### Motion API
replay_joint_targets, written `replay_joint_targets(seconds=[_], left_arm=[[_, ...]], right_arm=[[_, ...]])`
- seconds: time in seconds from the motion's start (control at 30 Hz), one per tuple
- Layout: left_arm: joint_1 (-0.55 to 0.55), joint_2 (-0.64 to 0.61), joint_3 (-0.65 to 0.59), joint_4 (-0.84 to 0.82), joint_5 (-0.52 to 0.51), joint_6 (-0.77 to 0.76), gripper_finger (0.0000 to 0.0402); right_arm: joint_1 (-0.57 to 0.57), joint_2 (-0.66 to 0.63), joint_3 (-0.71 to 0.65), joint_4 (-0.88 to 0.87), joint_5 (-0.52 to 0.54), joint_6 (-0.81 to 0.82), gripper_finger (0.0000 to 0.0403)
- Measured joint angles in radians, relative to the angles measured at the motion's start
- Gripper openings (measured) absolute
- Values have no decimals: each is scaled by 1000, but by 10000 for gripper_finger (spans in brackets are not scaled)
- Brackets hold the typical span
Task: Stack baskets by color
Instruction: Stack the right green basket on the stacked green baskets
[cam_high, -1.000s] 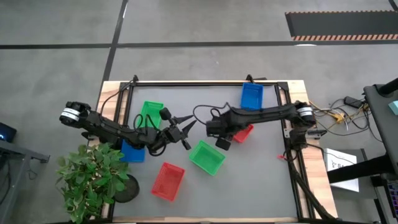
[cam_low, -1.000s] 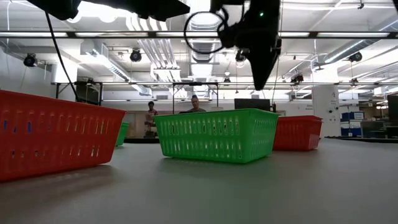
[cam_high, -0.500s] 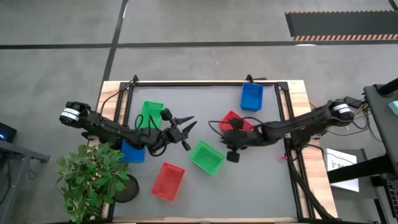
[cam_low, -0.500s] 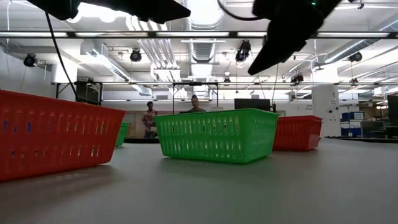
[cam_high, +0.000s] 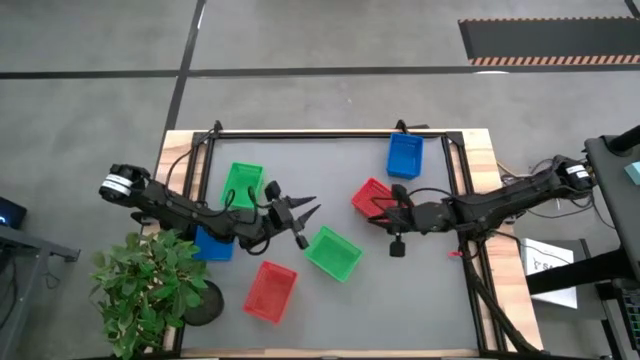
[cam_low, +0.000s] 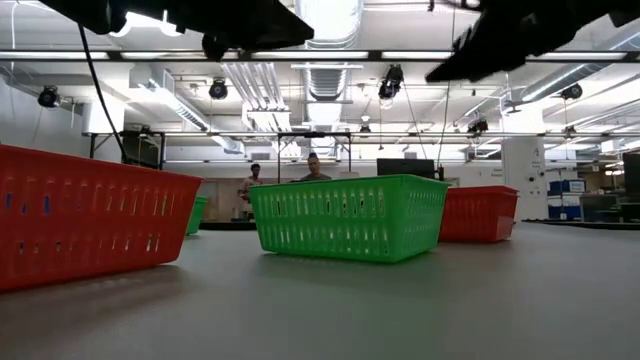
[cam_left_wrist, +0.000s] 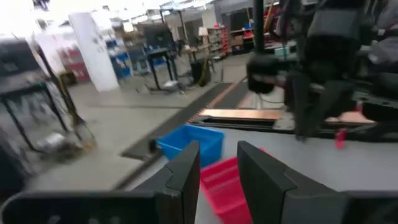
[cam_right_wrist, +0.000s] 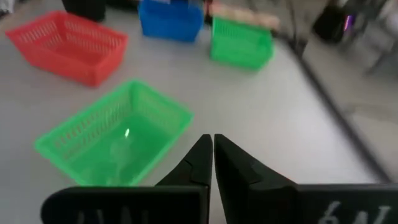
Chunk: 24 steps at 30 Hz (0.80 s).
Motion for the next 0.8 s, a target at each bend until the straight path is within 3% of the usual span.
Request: replay_joint_targets(seconds=[0.17,0.6,0.8], left_arm=[[-21,49,62,-56,-1,-149,90],[-50,260,338,-206,48,-362,90],[-55,325,543,-579,82,-572,90]], right_arm=[[2,-72,-64,155,-4,-178,9],[1,-312,-316,421,-76,-274,9],[1,-419,-375,456,-76,-317,9]])
